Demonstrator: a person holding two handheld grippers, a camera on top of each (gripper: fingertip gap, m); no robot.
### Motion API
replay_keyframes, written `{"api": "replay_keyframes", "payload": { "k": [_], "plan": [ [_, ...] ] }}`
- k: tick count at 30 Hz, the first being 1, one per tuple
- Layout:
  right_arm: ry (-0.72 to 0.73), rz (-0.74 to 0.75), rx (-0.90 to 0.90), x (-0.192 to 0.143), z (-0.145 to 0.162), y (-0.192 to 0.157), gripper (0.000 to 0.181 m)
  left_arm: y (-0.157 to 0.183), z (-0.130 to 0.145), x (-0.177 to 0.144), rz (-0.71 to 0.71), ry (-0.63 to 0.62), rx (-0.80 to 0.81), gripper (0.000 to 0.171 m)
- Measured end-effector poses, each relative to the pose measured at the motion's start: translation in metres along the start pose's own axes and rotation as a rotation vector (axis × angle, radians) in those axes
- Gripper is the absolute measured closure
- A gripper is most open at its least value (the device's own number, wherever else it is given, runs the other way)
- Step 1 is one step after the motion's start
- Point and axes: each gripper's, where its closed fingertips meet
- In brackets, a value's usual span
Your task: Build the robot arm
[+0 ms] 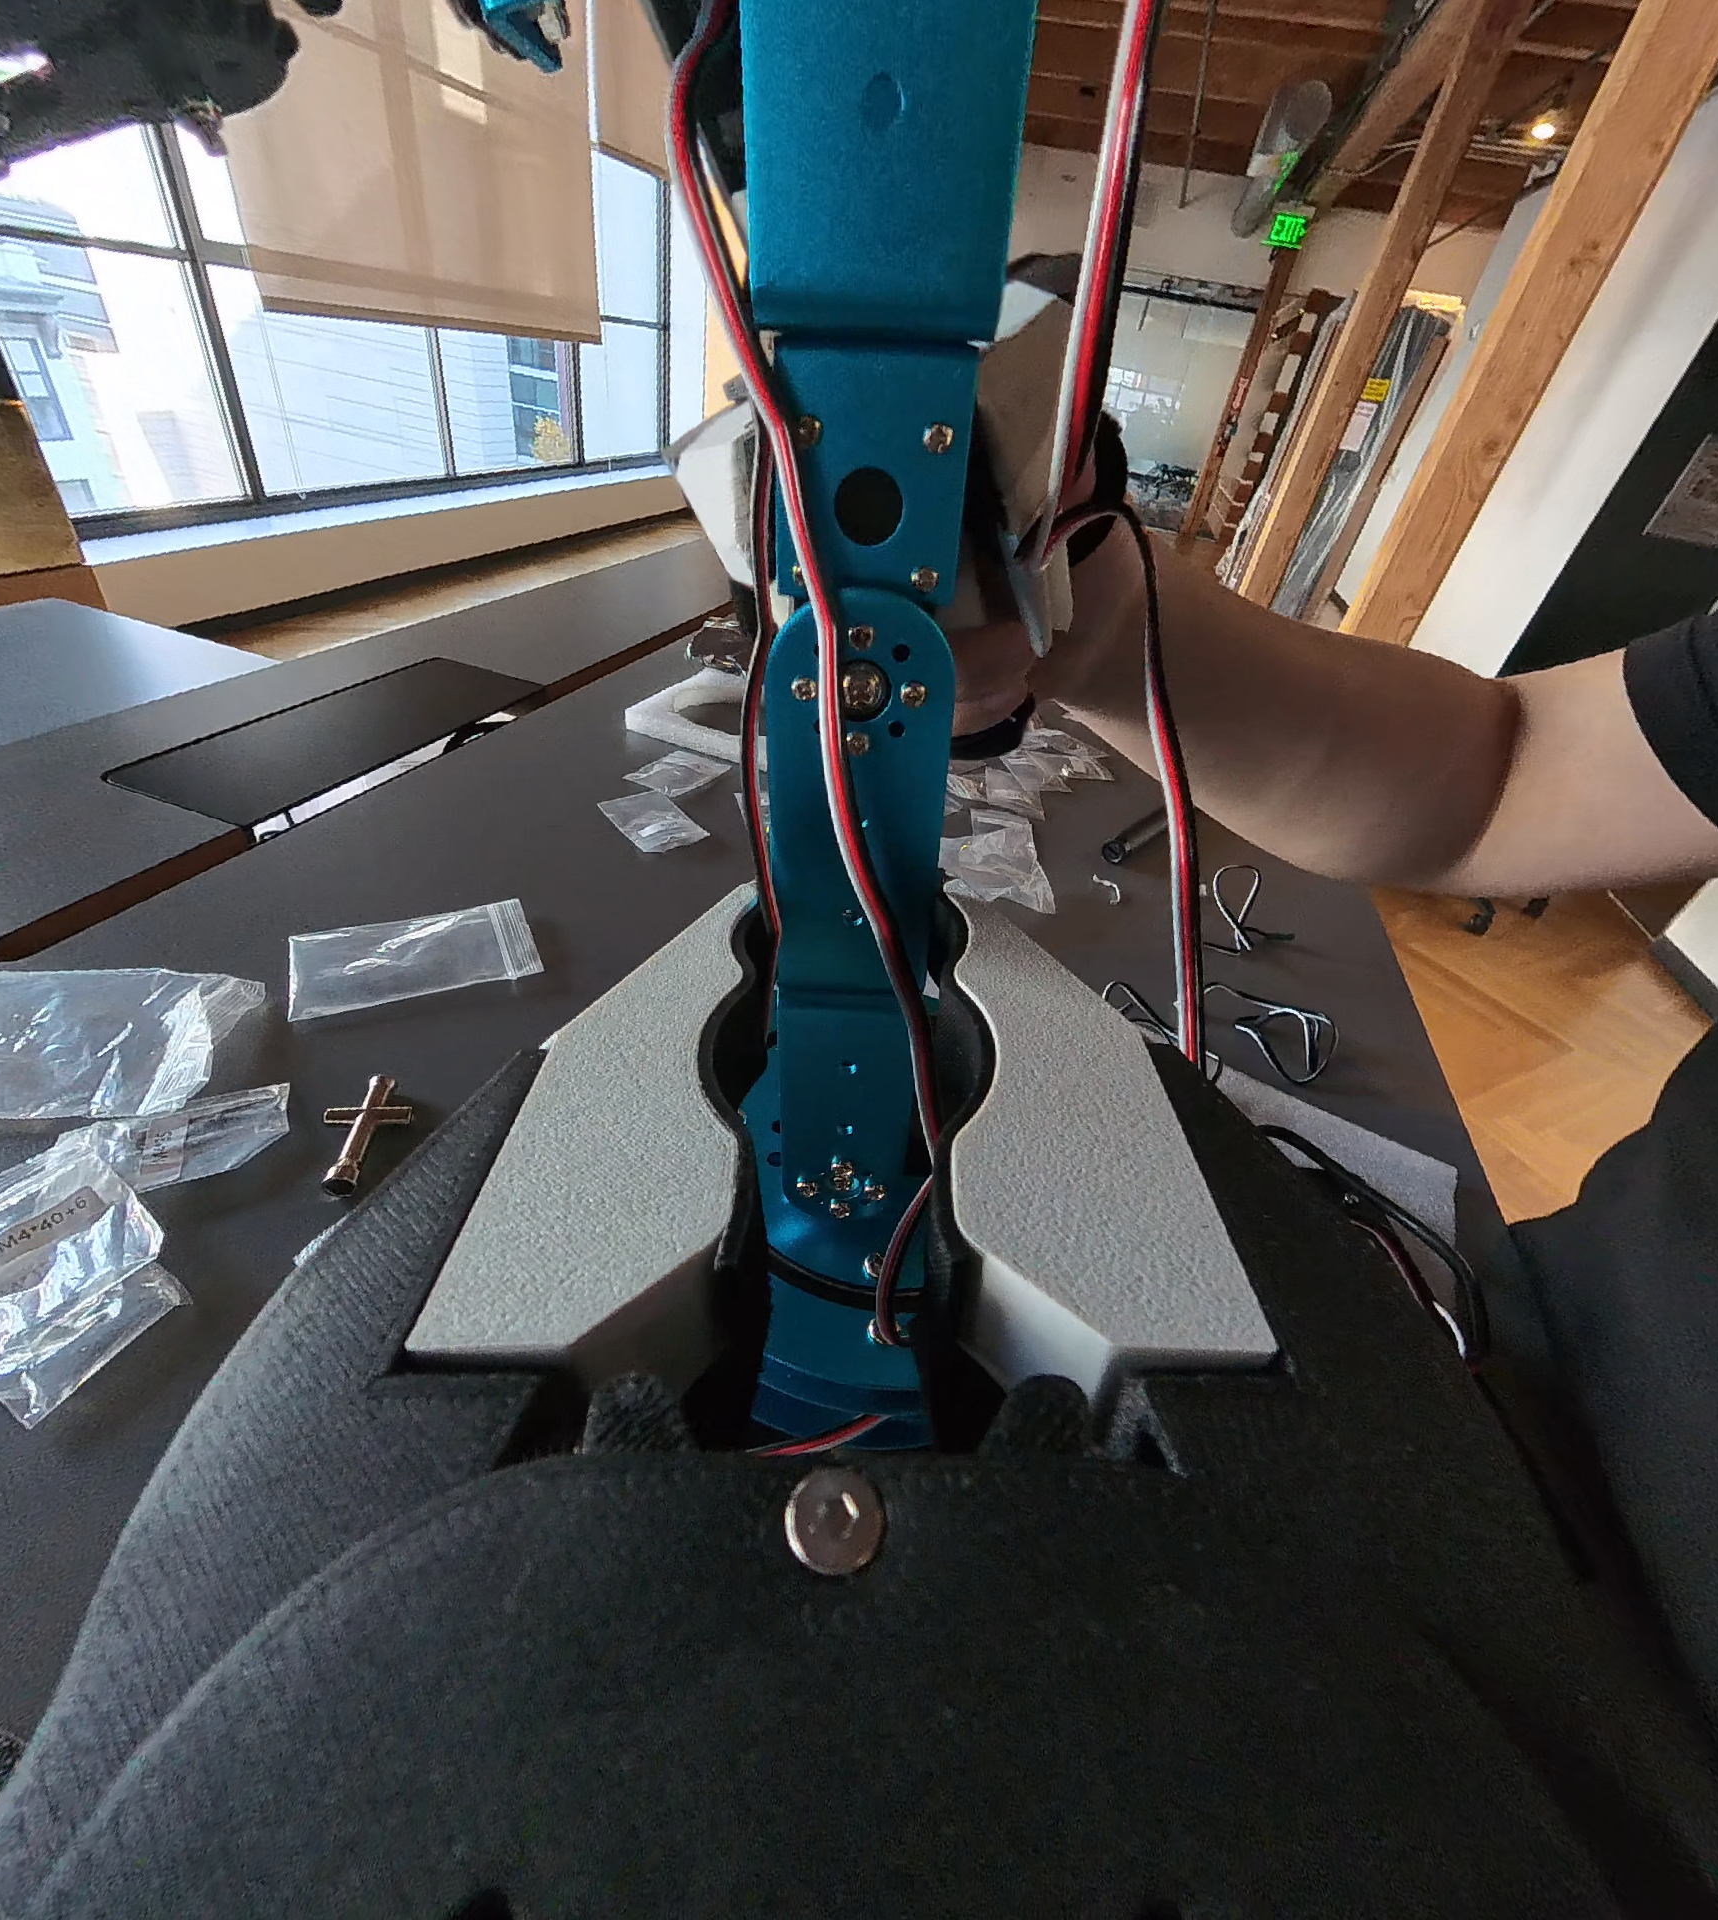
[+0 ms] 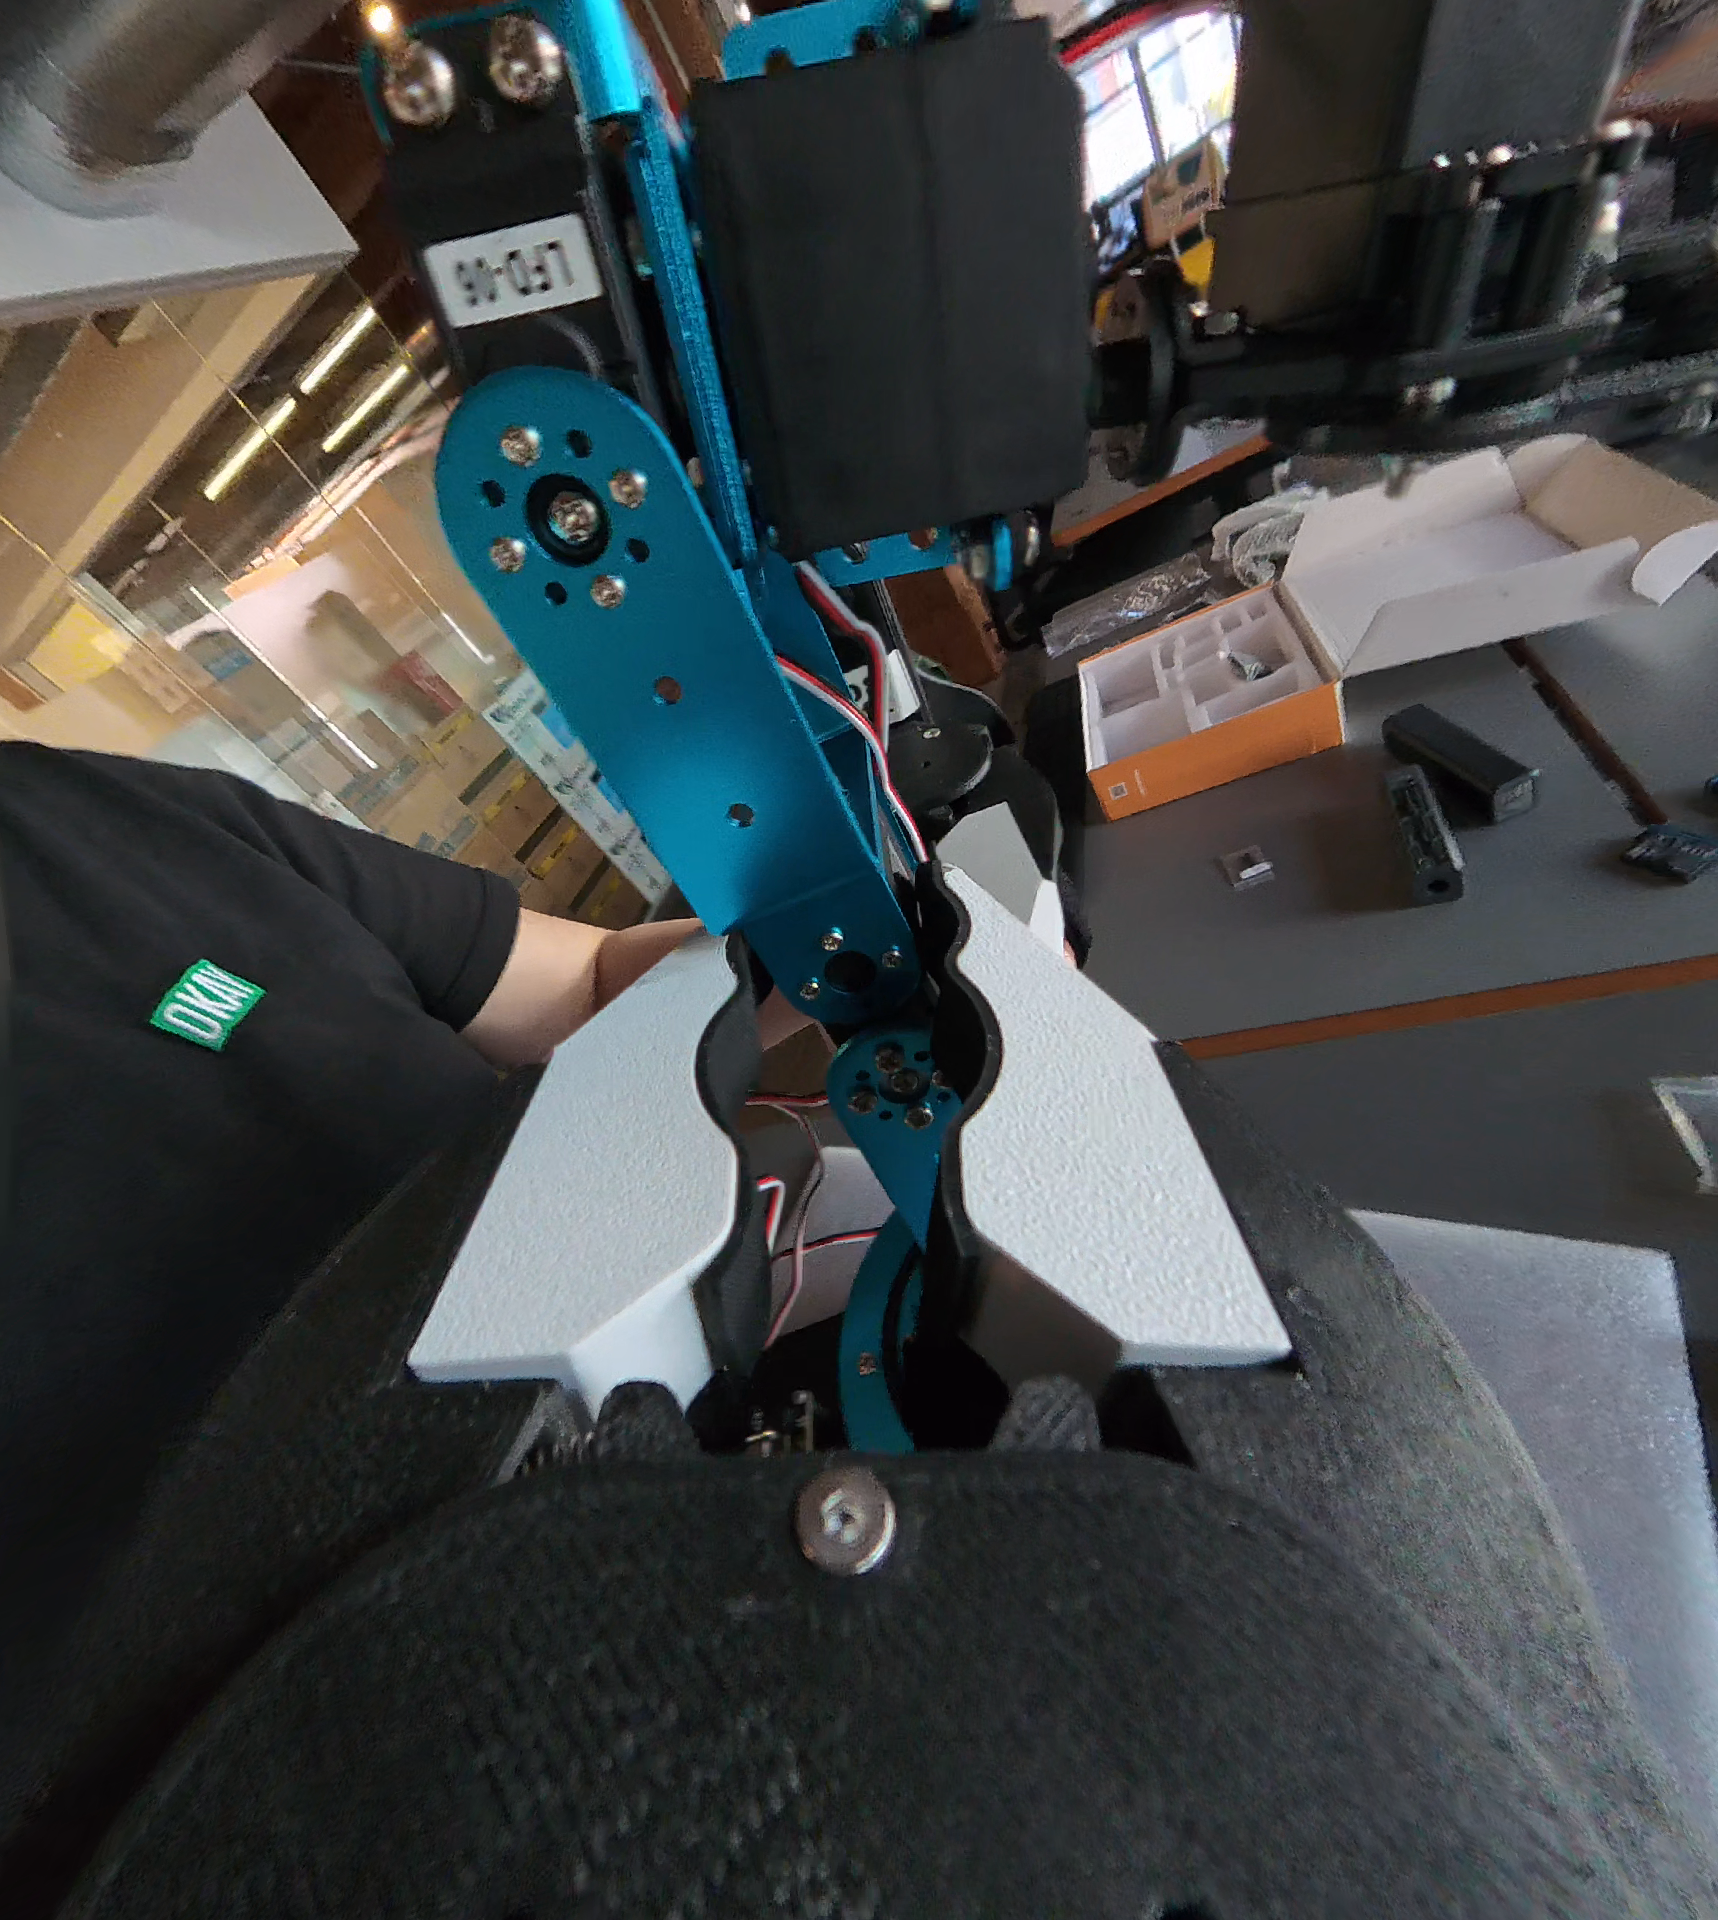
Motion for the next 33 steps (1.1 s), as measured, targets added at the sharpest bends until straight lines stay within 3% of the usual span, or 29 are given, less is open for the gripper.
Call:
{"api": "replay_keyframes", "payload": {
  "k": [3, 6, 9, 11, 14, 19, 28, 33],
  "plan": [
    [-0.021, 0.022, -0.085, -0.001, -0.001, 0.0, 0.156, -0.001, -0.001, -0.001, -0.009, -0.008, 0.011, 0.146],
    [0.002, -0.018, -0.133, -0.003, -0.01, -0.011, 0.141, -0.004, -0.017, -0.012, -0.021, 0.049, -0.012, 0.142],
    [-0.032, 0.073, -0.181, -0.012, -0.016, -0.002, 0.142, -0.01, -0.044, -0.026, -0.018, 0.106, -0.07, 0.136],
    [-0.079, 0.037, -0.168, -0.009, -0.014, -0.008, 0.154, -0.01, -0.06, -0.029, -0.003, 0.112, -0.098, 0.129],
    [-0.102, 0.056, -0.143, -0.01, -0.013, -0.007, 0.155, -0.006, -0.072, -0.024, 0.004, 0.072, -0.123, 0.124],
    [-0.041, 0.036, -0.096, -0.01, -0.014, -0.006, 0.154, 0.0, -0.075, -0.011, 0.034, 0.02, -0.202, 0.143],
    [-0.008, 0.049, 0.036, -0.011, -0.013, -0.004, 0.152, -0.001, -0.076, -0.01, 0.1, -0.001, -0.344, 0.141],
    [-0.028, 0.046, -0.103, -0.01, -0.013, -0.008, 0.154, 0.002, -0.076, -0.011, 0.045, 0.05, -0.144, 0.145]
  ]
}}
Point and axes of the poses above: each gripper's, where its closed fingertips meet, x out along the fingers, z out of its underside, y = z × x across the jaws, and after that the axes turned 15 degrees about -z, right-handed
